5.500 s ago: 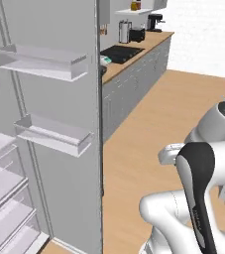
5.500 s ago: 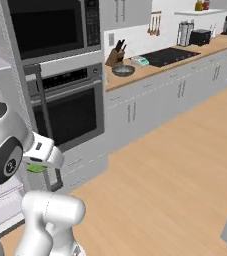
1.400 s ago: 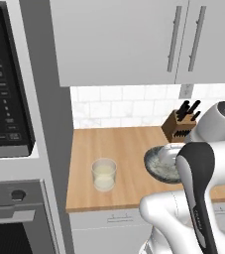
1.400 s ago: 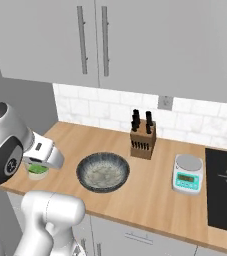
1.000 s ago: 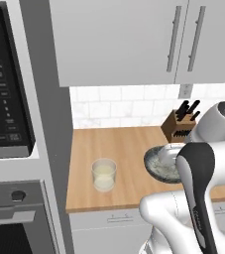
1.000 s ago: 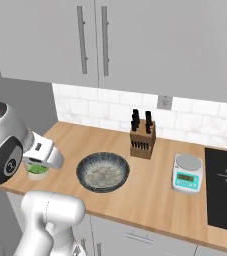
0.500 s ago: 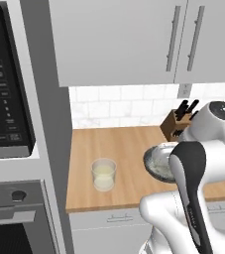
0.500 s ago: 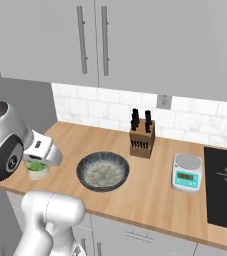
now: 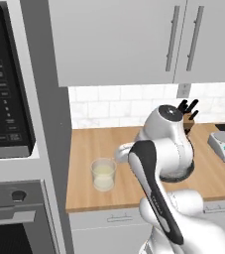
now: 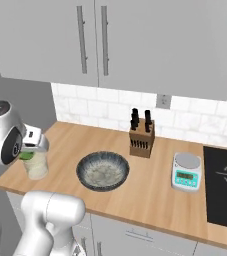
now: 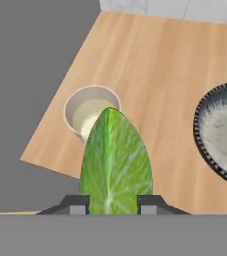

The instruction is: Grab a lemon wedge from the fridge and one ice cube from the ice bowl, and put them in the glass of lemonade.

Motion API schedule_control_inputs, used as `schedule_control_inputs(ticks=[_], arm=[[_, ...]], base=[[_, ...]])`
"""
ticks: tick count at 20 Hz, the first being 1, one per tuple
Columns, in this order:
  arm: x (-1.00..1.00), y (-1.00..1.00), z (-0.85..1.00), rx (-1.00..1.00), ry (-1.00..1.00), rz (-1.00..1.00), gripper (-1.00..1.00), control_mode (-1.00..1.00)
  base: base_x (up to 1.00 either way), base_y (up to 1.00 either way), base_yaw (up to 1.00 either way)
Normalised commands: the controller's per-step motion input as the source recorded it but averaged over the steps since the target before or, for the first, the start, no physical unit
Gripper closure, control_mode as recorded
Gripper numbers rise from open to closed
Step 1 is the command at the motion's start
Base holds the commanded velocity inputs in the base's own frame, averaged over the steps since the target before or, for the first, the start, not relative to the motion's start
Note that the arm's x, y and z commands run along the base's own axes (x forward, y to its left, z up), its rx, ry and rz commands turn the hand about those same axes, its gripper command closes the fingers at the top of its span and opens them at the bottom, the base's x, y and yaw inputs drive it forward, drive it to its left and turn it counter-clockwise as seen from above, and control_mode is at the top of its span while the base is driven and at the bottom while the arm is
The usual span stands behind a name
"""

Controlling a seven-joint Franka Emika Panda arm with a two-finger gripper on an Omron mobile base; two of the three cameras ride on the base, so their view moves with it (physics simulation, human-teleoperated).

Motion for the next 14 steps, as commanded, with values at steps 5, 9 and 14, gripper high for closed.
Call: schedule_control_inputs(ticks=[5, 9, 14], arm=[[0.40, 0.50, -0.44, -0.02, 0.10, 0.25, 1.00, -1.00], [0.21, 0.16, -0.59, -0.09, 0.09, 0.06, 1.00, -1.00], [0.50, 0.27, -0.11, -0.09, 0.17, 0.00, 1.00, -1.00]], base=[[0.00, 0.00, 0.00], [0.00, 0.00, 0.00], [0.00, 0.00, 0.00]])
